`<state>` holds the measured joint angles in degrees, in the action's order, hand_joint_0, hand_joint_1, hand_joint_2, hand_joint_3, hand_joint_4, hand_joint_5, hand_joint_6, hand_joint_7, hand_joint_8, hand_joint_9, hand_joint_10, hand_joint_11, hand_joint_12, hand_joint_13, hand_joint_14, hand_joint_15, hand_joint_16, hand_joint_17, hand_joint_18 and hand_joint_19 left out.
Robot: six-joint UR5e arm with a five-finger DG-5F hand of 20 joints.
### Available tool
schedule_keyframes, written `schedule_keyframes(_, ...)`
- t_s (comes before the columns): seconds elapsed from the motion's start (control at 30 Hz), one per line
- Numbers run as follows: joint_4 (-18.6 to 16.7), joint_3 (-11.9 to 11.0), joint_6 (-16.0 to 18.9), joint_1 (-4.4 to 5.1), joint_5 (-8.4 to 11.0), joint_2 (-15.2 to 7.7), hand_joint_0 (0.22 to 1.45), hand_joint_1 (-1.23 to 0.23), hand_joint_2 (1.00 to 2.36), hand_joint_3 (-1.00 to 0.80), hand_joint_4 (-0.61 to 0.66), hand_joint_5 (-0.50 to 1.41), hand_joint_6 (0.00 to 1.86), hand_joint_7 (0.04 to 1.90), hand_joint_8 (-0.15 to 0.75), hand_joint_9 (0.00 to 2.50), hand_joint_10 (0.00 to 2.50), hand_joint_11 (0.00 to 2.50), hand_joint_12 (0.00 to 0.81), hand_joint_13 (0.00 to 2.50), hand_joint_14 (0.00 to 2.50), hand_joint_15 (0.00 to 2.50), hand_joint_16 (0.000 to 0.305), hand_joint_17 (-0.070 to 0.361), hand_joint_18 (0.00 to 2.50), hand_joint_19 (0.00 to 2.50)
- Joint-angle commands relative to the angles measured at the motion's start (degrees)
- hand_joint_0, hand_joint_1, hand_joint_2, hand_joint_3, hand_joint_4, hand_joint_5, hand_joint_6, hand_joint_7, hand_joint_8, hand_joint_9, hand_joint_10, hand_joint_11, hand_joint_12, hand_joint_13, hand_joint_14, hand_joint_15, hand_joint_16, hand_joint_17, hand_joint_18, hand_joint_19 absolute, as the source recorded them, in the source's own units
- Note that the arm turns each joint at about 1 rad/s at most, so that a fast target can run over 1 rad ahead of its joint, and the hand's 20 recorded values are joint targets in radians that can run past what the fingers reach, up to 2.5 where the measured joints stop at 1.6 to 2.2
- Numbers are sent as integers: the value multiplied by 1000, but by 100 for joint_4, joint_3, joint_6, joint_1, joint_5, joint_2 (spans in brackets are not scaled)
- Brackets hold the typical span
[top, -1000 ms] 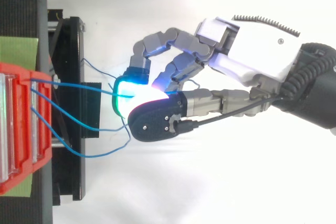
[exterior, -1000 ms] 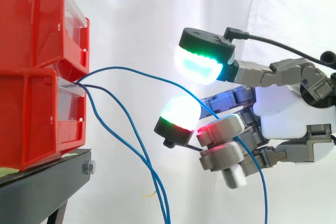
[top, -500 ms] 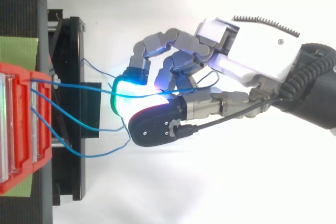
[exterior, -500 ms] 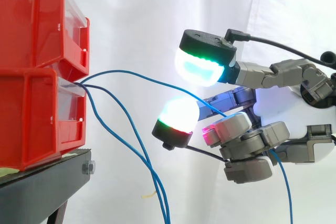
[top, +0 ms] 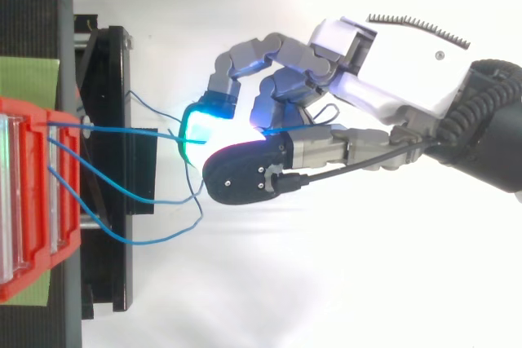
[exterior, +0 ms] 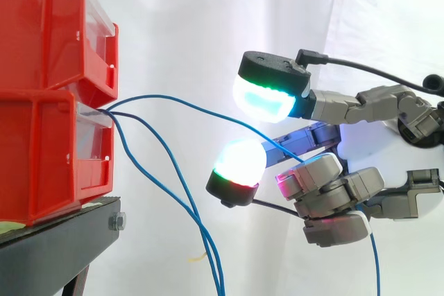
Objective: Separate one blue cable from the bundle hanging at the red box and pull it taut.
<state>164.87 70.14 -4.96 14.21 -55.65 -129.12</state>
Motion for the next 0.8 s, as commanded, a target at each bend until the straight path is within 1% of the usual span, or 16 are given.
schedule_keyframes(0.0, 19, 0, 13, -6, 11, 0, 562, -566, 1005, -441, 215, -188, 793, 983, 357, 703, 1133, 1265, 368, 771, 1964, 1194, 33, 75, 1148, 1922)
schedule_keyframes(0.1, 125, 0, 22, -6, -7, 9, 564, -568, 1006, -439, 212, -188, 793, 979, 362, 711, 1123, 1258, 371, 778, 1945, 1191, 34, 77, 1146, 1914)
schedule_keyframes(0.13, 248, 0, 30, -6, -33, 9, 564, -569, 1006, -435, 213, -188, 794, 982, 359, 715, 1125, 1259, 366, 776, 1945, 1193, 34, 76, 1147, 1916)
schedule_keyframes(0.2, 345, 0, 48, -6, -42, 18, 570, -573, 1008, -424, 210, -187, 795, 990, 360, 727, 1119, 1259, 368, 785, 1924, 1197, 33, 75, 1145, 1918)
schedule_keyframes(0.3, 459, 0, 74, -6, -42, 106, 579, -574, 1008, -410, 196, -186, 802, 999, 355, 732, 1111, 1271, 367, 791, 1905, 1213, 34, 76, 1150, 1909)
schedule_keyframes(0.37, 476, 0, 83, -6, -42, 132, 582, -575, 1008, -403, 193, -186, 806, 998, 353, 734, 1114, 1271, 361, 800, 1890, 1210, 33, 75, 1154, 1914)
schedule_keyframes(0.4, 529, 0, 83, -6, -7, 176, 583, -574, 1009, -403, 194, -186, 807, 996, 353, 735, 1115, 1272, 361, 801, 1882, 1229, 32, 73, 1154, 1920)
schedule_keyframes(0.47, 582, 0, 83, -6, -33, 203, 585, -573, 1008, -403, 196, -186, 809, 1001, 353, 739, 1110, 1277, 365, 807, 1881, 1221, 33, 74, 1157, 1919)
schedule_keyframes(0.5, 608, 0, 83, -6, -7, 238, 585, -572, 1009, -401, 197, -186, 810, 998, 352, 741, 1112, 1278, 363, 807, 1878, 1233, 33, 74, 1159, 1920)
schedule_keyframes(0.63, 635, -9, 83, -6, -16, 264, 587, -568, 1008, -404, 196, -186, 811, 997, 354, 748, 1114, 1269, 363, 809, 1875, 1235, 33, 75, 1164, 1926)
schedule_keyframes(0.77, 696, -149, 83, -6, -7, 264, 595, -574, 1010, -381, 202, -190, 828, 1017, 351, 754, 1107, 1274, 360, 819, 1866, 1234, 33, 74, 1169, 1917)
